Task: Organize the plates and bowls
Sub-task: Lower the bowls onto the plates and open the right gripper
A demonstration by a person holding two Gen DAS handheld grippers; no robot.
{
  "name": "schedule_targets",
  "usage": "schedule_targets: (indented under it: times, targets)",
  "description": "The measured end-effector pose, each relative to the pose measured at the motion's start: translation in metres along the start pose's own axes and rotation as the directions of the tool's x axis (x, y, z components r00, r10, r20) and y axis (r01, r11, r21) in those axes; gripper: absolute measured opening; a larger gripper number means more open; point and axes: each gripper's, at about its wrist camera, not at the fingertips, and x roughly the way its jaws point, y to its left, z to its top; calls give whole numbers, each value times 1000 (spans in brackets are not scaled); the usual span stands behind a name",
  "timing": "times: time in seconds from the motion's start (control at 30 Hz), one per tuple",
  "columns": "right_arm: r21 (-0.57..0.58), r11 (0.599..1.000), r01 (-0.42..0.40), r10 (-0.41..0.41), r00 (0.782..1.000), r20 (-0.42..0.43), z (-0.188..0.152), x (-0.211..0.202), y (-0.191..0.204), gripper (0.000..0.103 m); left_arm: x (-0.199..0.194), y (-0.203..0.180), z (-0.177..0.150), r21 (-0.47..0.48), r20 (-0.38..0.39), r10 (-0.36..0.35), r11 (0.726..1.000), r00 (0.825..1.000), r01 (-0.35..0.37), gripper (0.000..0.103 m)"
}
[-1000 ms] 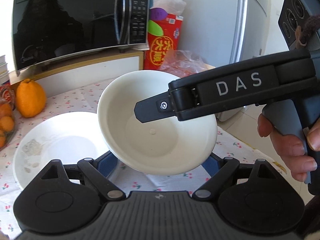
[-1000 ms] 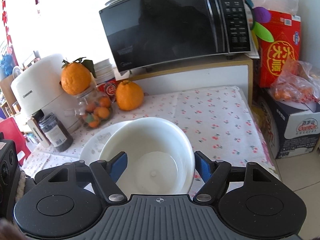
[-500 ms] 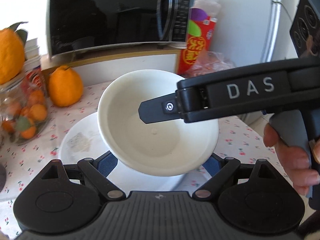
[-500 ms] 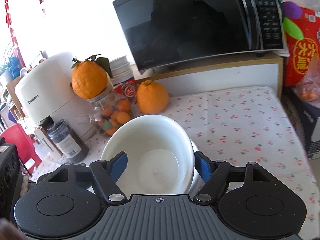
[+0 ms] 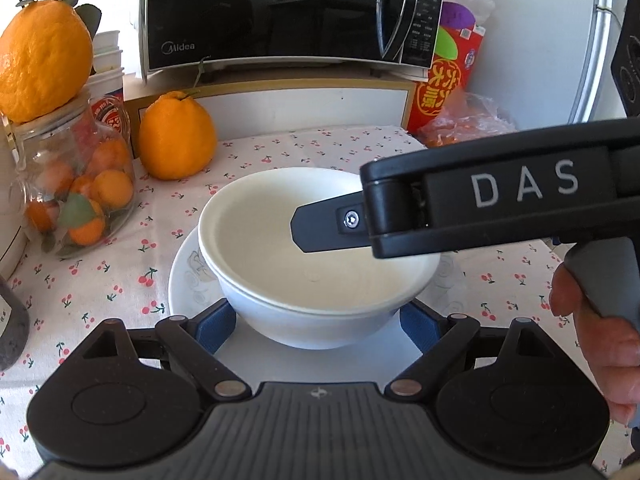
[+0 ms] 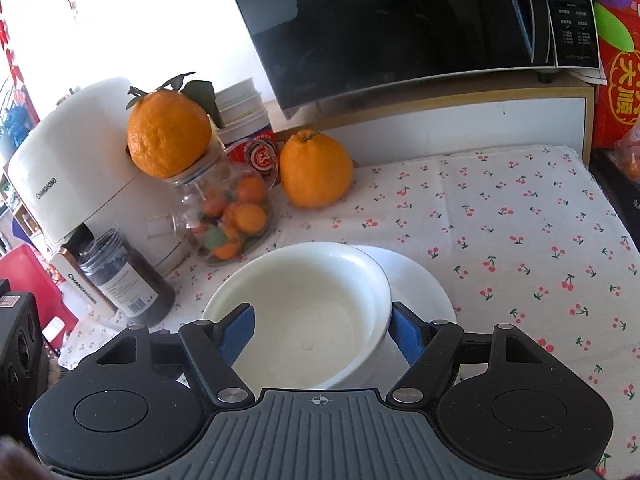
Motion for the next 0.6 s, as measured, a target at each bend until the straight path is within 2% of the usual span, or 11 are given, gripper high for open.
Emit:
schedule_targets:
  times: [0.17, 0.43, 0.5, 0.6]
  targets:
    - [-2, 1000, -5, 5, 1000, 1, 0, 0, 0, 75, 2, -1, 0, 6, 1, 12, 1000, 1000, -12, 93]
    - [-6, 1000, 3, -3, 1000, 26, 1, -6, -1, 75, 3, -3, 3, 12, 6, 40, 999, 999, -40, 93]
    - [-4, 1000, 5, -5, 999, 36, 2, -7, -2, 75, 3, -3, 4, 10, 10, 38, 999, 999, -39, 98]
    - [5, 1000, 12, -13, 999, 45, 3, -9, -4, 75, 6, -4, 5, 14, 7, 42, 999, 999, -42, 100]
